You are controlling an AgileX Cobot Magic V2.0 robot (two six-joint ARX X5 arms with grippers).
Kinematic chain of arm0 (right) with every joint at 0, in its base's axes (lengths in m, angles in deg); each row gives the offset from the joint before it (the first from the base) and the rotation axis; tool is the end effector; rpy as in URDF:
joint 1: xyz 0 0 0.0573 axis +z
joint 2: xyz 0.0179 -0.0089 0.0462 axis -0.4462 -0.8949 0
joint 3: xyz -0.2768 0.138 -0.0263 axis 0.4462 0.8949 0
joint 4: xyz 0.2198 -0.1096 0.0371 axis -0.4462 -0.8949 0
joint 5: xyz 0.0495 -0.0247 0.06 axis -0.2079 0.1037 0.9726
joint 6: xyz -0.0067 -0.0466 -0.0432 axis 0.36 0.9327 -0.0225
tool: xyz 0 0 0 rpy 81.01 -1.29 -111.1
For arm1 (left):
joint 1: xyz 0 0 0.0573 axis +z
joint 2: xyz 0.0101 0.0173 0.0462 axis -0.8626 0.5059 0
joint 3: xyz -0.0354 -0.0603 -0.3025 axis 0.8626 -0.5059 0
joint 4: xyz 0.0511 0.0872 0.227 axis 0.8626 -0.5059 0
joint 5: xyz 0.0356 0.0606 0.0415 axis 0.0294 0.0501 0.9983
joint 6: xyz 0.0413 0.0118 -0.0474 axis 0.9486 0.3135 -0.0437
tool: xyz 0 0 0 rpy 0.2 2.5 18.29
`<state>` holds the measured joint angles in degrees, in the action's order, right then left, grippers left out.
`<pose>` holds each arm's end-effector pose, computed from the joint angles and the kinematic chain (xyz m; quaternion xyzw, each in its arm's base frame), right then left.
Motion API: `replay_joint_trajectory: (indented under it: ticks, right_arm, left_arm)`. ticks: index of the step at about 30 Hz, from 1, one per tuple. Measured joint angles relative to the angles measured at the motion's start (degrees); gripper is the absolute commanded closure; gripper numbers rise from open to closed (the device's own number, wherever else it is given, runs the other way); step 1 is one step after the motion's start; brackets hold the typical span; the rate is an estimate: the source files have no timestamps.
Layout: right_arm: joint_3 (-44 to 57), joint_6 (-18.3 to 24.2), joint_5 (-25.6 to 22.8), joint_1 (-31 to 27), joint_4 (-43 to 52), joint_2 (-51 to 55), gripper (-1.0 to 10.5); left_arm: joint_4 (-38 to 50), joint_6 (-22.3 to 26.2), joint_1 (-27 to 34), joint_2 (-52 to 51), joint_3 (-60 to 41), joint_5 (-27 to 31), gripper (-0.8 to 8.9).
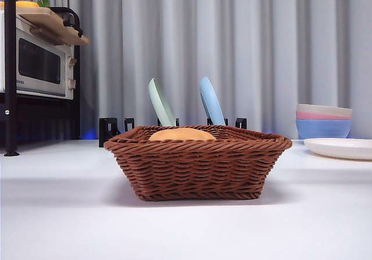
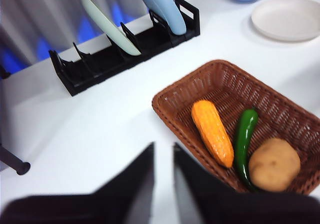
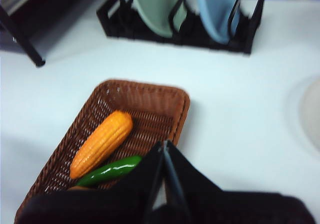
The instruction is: Pick up the basket,pick up the corn from the table,pick up the potato from the table,pick up the cucumber from the table,put all items into the basket
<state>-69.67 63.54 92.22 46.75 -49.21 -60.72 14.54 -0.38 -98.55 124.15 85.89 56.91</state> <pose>0.1694 0.0690 0.3847 0.0085 0.2389 0.2271 0.9441 0.1070 -0.0708 0.3963 0.1240 0.2043 -0.2000 0.9502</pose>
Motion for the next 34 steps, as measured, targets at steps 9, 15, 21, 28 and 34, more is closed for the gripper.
replay_joint_trajectory:
  ticks: [9, 15, 21, 28, 34]
  right_arm:
    - [13.3, 0.9, -2.5, 0.9, 3.8, 11.9, 9.6]
    - [19.2, 0.9, -7.0, 0.8, 4.0, 16.3, 9.6]
    - [19.2, 0.9, -9.4, 0.8, 3.8, 16.0, 9.6]
    - [19.2, 0.9, -9.4, 0.8, 3.8, 16.0, 9.6]
    - [19.2, 0.9, -9.4, 0.8, 3.8, 16.0, 9.6]
  left_arm:
    - [7.3, 0.1, 0.0, -5.4, -13.6, -3.6, 8.21]
    - [8.0, -0.6, 0.0, -8.3, -19.1, -8.1, 8.17]
    - [4.6, -1.1, 0.0, -7.2, -19.0, -8.1, 8.17]
    - [4.6, -1.2, 0.0, -7.0, -19.0, -8.1, 8.17]
    - [3.6, -1.0, 0.0, -9.1, -19.0, -8.1, 8.17]
